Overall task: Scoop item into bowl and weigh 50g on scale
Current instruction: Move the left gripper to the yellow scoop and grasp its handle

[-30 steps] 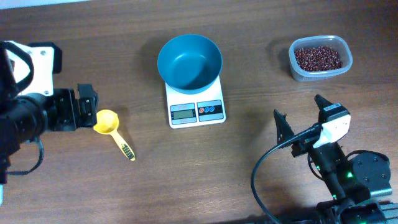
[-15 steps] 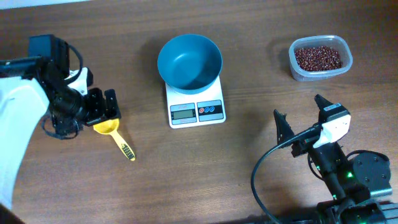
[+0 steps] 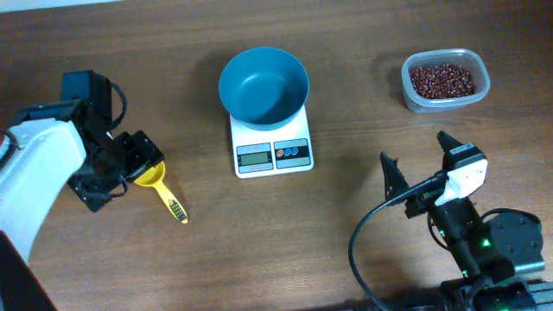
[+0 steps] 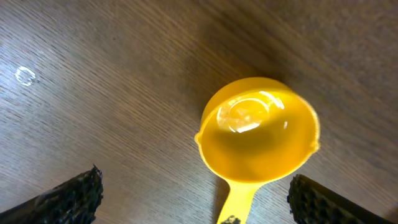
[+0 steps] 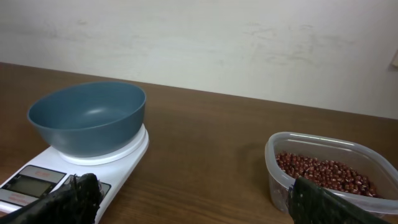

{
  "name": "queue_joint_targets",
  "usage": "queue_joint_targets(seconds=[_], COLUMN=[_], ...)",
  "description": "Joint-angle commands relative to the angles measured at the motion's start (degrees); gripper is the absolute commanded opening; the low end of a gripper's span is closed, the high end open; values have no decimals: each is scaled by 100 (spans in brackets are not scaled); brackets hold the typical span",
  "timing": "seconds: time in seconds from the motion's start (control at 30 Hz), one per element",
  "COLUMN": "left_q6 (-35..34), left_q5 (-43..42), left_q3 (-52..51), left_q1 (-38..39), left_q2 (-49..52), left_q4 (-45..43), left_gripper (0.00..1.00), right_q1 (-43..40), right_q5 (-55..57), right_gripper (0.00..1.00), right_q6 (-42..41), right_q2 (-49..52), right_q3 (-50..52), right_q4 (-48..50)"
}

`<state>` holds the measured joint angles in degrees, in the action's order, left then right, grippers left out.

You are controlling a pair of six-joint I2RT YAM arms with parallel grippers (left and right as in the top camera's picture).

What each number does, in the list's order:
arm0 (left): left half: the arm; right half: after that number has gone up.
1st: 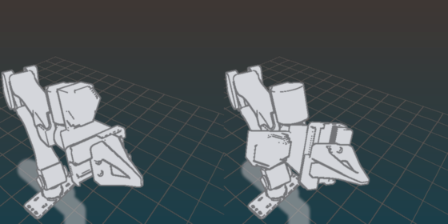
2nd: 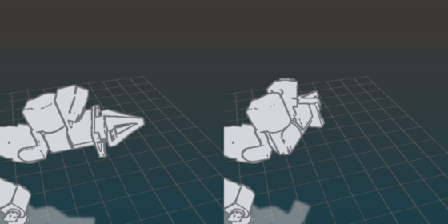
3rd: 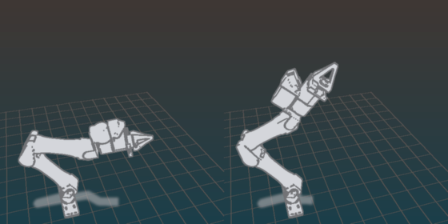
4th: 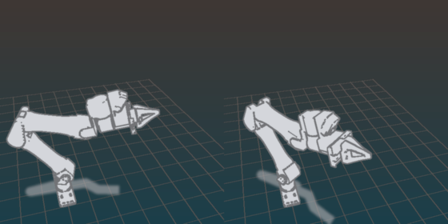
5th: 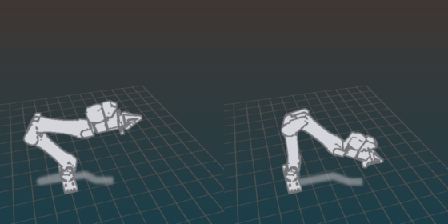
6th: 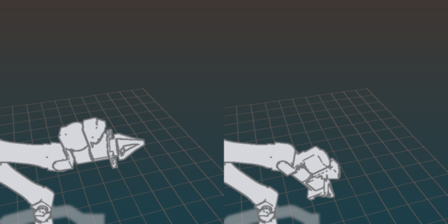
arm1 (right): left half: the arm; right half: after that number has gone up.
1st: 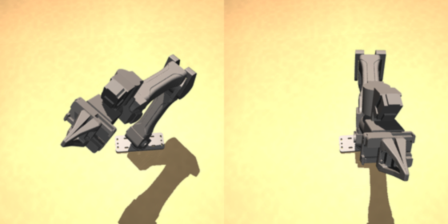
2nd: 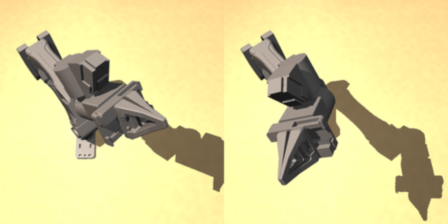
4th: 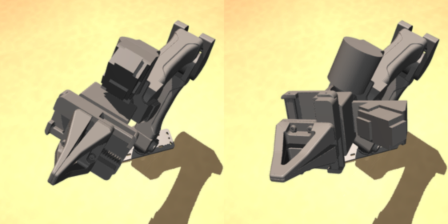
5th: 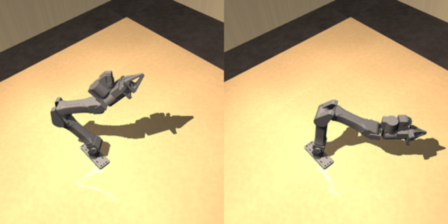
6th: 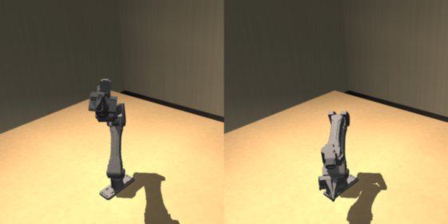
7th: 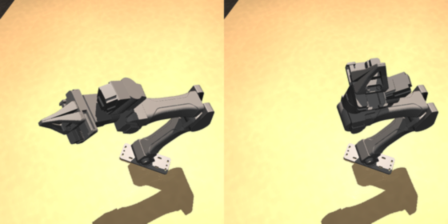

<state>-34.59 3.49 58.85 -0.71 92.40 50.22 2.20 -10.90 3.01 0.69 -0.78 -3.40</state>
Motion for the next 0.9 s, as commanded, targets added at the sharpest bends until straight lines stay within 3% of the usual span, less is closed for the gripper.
queue_joint_targets(seconds=[0.0,0.2,0.53,0.57,0.67,0.87], left_q6=[-81,-81,-81,-81,-81,-81], left_q5=[61,59,63,44,35,-111], left_q3=[-455,-909,-931,-931,-931,-933], left_q1=[17,17,17,17,17,17], left_q2=[50,50,50,50,50,50], left_q4=[-483,-1161,-1408,-1464,-1480,-1563], left_gripper=[99,100,99,89,79,76], right_q1=[42,42,42,42,42,42], right_q5=[-50,-48,-48,-48,-48,-50], right_gripper=[99,99,99,99,99,99], right_q6=[-42,-42,-42,-42,-42,-42], right_q2=[-37,-37,-37,-37,-37,-37], right_q3=[46,46,46,46,46,46], right_q4=[-17,-17,-17,-17,-17,-17])
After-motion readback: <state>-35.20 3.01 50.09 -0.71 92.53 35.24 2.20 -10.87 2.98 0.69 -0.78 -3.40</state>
